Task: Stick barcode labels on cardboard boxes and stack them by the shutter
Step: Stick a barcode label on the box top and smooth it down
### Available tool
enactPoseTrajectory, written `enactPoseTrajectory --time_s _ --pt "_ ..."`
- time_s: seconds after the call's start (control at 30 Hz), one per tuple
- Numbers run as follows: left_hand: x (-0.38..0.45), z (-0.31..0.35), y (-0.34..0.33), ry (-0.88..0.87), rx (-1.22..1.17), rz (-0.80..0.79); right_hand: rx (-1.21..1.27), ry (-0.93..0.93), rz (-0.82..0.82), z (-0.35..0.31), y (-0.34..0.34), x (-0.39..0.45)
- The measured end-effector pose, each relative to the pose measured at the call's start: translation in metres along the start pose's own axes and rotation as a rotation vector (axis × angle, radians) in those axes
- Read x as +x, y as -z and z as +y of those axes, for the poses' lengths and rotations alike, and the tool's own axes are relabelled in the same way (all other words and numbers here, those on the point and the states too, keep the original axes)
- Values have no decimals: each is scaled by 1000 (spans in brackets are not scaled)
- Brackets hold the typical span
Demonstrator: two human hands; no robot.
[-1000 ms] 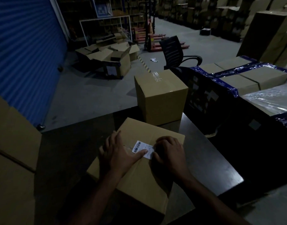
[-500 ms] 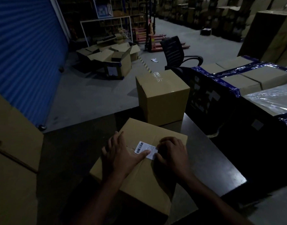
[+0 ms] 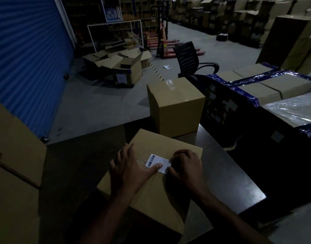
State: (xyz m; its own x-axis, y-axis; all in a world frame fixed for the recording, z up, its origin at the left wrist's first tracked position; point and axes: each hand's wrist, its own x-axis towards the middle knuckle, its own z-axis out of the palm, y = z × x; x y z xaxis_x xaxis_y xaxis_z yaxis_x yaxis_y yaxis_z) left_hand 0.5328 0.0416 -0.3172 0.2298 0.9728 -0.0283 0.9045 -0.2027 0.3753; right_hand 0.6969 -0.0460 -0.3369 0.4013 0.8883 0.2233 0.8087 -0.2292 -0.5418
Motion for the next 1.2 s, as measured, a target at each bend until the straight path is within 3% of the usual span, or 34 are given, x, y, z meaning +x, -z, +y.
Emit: enactPoseTrajectory --time_s 1.2 --pt "-2 3 4 -12 -2 -8 -34 -62 48 -12 3 -3"
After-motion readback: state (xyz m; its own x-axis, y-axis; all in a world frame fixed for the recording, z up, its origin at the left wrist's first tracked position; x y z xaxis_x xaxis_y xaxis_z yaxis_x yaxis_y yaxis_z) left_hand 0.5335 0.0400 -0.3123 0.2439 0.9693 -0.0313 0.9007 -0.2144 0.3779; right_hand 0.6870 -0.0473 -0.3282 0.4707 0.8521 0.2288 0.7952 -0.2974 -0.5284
